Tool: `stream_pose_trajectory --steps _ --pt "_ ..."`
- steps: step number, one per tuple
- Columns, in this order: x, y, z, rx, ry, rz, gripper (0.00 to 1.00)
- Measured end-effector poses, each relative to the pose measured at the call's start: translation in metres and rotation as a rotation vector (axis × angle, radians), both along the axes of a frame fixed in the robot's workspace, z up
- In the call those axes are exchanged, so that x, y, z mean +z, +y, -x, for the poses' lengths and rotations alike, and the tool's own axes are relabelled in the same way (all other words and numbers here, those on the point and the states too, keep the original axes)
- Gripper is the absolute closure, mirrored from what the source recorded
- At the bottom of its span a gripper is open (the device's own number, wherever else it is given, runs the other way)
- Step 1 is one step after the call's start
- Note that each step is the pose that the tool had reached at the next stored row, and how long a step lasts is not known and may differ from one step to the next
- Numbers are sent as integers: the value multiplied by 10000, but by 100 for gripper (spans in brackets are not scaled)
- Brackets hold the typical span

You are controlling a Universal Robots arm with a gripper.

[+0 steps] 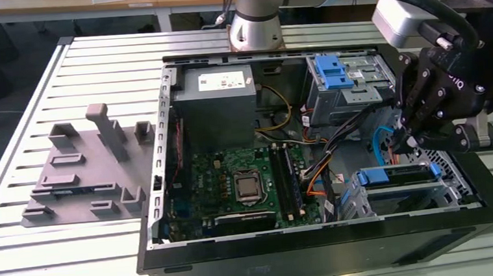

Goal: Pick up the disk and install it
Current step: 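Insert the disk into the insertion slot, then insert the first disk wire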

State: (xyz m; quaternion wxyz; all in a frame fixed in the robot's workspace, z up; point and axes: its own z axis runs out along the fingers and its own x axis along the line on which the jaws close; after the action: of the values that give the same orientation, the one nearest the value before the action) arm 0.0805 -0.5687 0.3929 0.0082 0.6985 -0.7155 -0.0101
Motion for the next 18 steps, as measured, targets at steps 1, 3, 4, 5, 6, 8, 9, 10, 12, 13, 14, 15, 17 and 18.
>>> stream_pose_trajectory --steps 1,3,4,5,6,8,9,10,12,13,14,15,17,18 --pt "-2 0 0 0 0 0 89" --pt "-6 0 0 0 0 0 89" --pt "-7 0 0 0 0 0 89" --pt "-8 0 0 0 0 0 89" --pt "-9 0 0 -1 0 0 89" --pt "-10 0 -6 -1 0 -1 89" --pt "-11 0 -16 0 0 -2 89" --pt "-11 -1 -31 0 0 -2 89" --pt "-10 4 -83 -1 0 -1 89" --pt "-10 7 -106 -1 0 -2 89" --pt "-10 11 -127 -1 0 0 89" --pt "-9 14 -149 -1 1 1 89" --pt "-10 21 -202 0 1 0 89" --pt "-11 25 -229 -1 0 -1 89"
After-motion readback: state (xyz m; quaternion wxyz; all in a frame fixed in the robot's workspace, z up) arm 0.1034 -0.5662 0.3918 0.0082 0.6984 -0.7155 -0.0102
